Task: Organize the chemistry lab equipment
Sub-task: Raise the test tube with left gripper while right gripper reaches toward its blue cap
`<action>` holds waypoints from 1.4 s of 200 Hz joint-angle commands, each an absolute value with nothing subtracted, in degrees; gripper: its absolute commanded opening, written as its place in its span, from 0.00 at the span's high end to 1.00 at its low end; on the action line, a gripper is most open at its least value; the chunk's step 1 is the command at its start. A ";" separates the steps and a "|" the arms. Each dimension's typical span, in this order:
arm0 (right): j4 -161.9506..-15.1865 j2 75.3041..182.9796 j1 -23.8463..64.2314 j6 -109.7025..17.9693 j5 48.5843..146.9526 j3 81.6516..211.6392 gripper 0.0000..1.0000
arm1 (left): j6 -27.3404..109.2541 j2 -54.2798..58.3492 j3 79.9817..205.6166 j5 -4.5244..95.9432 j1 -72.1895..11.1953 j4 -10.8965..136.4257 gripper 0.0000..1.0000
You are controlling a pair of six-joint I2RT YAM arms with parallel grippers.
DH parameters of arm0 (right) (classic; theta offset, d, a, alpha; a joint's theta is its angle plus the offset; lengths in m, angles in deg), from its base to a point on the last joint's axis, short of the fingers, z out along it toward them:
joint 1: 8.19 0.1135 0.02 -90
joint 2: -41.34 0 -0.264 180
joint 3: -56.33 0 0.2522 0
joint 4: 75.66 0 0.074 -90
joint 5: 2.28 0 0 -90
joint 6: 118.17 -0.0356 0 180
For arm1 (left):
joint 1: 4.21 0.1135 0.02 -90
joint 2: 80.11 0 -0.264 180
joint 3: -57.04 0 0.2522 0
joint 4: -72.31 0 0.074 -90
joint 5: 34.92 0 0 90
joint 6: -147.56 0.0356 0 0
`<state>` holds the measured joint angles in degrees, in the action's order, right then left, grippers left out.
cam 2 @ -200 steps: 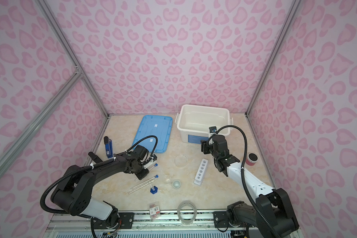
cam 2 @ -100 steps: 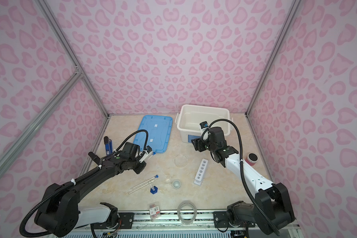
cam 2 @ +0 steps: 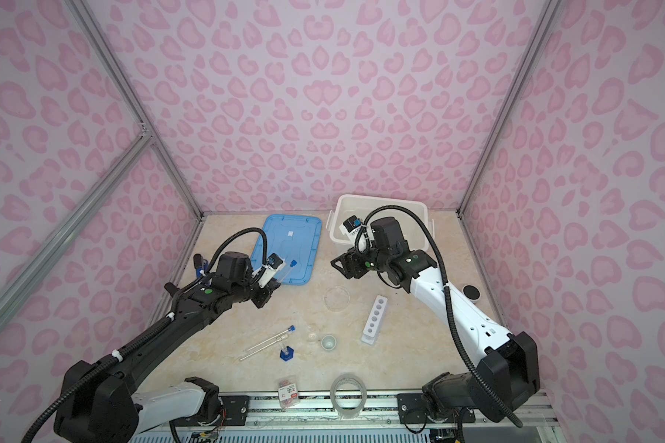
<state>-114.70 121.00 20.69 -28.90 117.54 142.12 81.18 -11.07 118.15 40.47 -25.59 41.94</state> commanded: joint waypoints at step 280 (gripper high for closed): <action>-105.41 135.33 30.66 -37.84 124.28 152.45 0.50 | 81.12 -18.41 117.42 34.60 -29.17 46.67 0.85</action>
<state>-105.41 134.88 30.33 -38.45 124.75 152.05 81.11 -18.09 117.63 34.57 -29.09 45.27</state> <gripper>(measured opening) 0.519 0.177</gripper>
